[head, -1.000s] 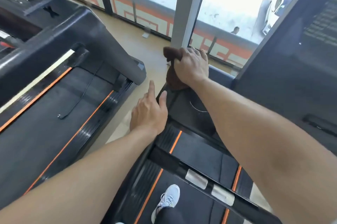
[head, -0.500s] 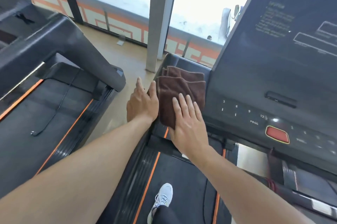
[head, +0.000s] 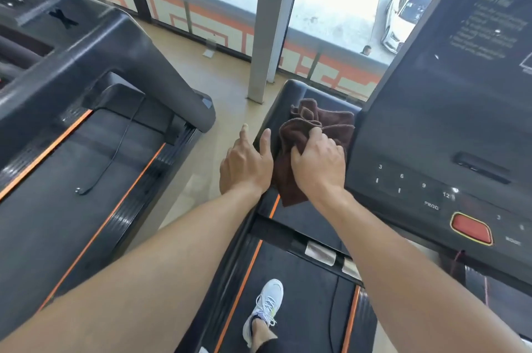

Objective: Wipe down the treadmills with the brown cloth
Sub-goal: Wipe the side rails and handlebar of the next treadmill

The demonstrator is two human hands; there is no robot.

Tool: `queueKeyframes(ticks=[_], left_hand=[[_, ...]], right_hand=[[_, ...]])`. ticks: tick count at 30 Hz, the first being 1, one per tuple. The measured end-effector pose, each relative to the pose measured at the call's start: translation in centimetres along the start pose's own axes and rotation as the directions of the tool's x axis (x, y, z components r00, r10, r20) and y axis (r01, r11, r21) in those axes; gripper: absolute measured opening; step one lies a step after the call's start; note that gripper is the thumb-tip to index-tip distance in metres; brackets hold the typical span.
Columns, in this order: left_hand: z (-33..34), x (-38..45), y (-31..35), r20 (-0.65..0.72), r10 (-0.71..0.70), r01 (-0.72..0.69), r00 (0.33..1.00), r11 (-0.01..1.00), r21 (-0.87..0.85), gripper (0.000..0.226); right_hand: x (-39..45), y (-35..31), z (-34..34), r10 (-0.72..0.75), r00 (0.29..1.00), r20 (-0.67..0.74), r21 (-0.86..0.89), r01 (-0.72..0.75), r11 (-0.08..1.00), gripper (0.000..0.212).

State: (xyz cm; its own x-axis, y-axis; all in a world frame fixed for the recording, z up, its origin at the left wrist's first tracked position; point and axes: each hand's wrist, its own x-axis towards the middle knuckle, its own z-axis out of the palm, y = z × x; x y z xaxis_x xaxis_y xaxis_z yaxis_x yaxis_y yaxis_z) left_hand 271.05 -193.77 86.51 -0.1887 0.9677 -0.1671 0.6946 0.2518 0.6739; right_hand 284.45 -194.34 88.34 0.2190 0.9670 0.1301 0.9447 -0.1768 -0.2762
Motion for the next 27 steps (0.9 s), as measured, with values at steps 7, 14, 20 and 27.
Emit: queueKeyframes(ticks=[7,14,20,27], left_hand=[[-0.3,-0.3,0.4,0.007,-0.026,0.026,1.0,1.0,0.006,0.074],[-0.6,-0.4,0.5,0.02,-0.052,0.051,0.998,0.998,0.029,0.071],[-0.1,0.0,0.2,0.011,-0.067,0.066,0.998,0.996,0.06,0.07],[-0.3,0.0,0.5,0.017,-0.08,0.078,0.997,0.994,0.08,0.05]], right_hand=[[0.3,-0.9,0.0,0.138,0.977,-0.163,0.401,-0.062,0.914,0.032],[6.5,-0.5,1.0,-0.119,0.988,0.102,-0.029,0.122,0.992,0.07],[15.4,0.7,0.3,0.076,0.982,0.174,-0.03,-0.072,0.997,0.063],[3.1,0.2,-1.1,-0.204,0.942,0.268,0.066,0.194,0.979,0.073]])
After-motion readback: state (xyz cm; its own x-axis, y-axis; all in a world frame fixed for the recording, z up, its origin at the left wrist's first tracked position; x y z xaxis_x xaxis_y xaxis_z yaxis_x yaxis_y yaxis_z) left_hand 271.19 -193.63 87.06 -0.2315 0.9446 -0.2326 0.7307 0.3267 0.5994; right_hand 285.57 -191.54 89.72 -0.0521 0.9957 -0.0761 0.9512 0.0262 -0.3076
